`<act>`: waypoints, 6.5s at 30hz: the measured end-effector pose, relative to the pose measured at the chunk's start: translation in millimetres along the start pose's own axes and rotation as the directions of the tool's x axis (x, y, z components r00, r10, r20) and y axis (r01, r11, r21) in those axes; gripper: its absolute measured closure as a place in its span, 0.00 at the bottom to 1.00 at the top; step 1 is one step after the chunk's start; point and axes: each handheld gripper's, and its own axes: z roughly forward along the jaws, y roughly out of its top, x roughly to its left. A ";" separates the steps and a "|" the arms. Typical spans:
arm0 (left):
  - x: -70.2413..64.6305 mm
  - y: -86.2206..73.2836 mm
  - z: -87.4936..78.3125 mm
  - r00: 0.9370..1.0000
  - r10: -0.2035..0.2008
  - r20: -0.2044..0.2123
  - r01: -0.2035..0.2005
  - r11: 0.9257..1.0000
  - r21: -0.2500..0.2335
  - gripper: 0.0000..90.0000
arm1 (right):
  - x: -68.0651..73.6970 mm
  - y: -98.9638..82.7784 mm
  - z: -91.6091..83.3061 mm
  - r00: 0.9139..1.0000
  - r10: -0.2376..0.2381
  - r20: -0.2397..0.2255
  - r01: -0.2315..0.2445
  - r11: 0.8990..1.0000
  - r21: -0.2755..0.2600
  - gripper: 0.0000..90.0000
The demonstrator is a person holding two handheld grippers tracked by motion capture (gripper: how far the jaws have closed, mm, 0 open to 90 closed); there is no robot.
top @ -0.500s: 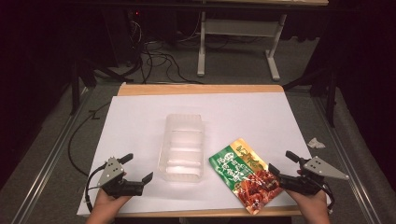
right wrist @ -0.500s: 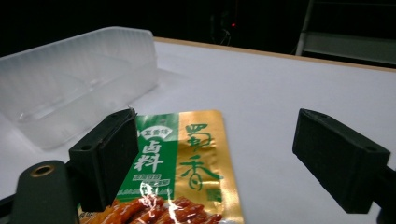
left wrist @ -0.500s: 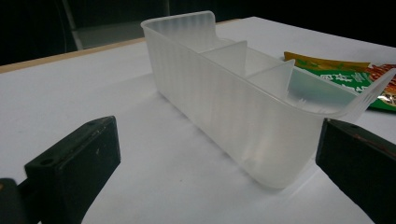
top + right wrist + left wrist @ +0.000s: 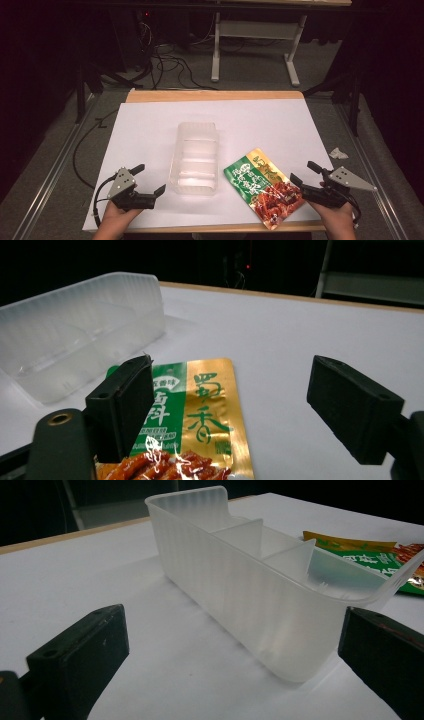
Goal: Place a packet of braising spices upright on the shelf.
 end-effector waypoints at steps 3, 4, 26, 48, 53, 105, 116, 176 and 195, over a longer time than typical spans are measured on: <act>0.6 0.2 -1.0 1.000 0.004 -0.003 -0.004 1.000 -0.002 0.01 | -3.6 -3.3 2.8 1.000 0.027 -0.011 -0.026 0.999 0.040 0.25; 1.0 0.3 -1.4 1.000 0.005 -0.004 -0.005 1.000 -0.002 0.01 | -4.3 -4.1 3.6 1.000 0.028 -0.013 -0.028 0.999 0.047 0.26; 2.2 0.6 -2.6 1.000 0.013 -0.007 -0.013 1.000 -0.009 0.01 | -27.8 -36.8 34.6 0.978 0.204 -0.040 -0.175 0.912 0.371 0.61; 3.2 0.4 -3.9 1.000 0.016 -0.007 -0.016 1.000 -0.014 0.01 | -24.5 -37.9 25.6 0.983 0.181 -0.011 -0.163 0.904 0.394 1.00; 4.1 0.6 -5.2 1.000 0.017 -0.008 -0.017 1.000 -0.015 0.01 | -22.0 -37.8 22.2 0.985 0.175 -0.006 -0.158 0.902 0.401 1.00; 4.6 6.6 2.8 1.000 0.015 -0.007 -0.015 0.999 -0.043 0.01 | -10.6 -57.4 -25.8 0.982 0.187 -0.005 -0.169 0.899 0.404 0.92; 5.1 0.8 -11.6 0.999 0.008 -0.034 -0.010 0.999 -0.039 0.01 | -20.3 -43.3 -3.9 0.970 0.241 0.018 -0.235 0.924 0.303 0.65; 3.5 -5.7 -17.4 1.000 0.007 -0.028 -0.008 1.000 -0.010 0.01 | -64.9 -17.6 80.8 0.933 0.346 -0.102 -0.295 0.894 0.338 1.00; 5.6 0.4 -6.8 1.000 0.005 -0.028 -0.006 1.000 -0.029 0.01 | -29.9 25.2 27.3 0.959 0.230 -0.163 -0.225 0.973 0.050 1.00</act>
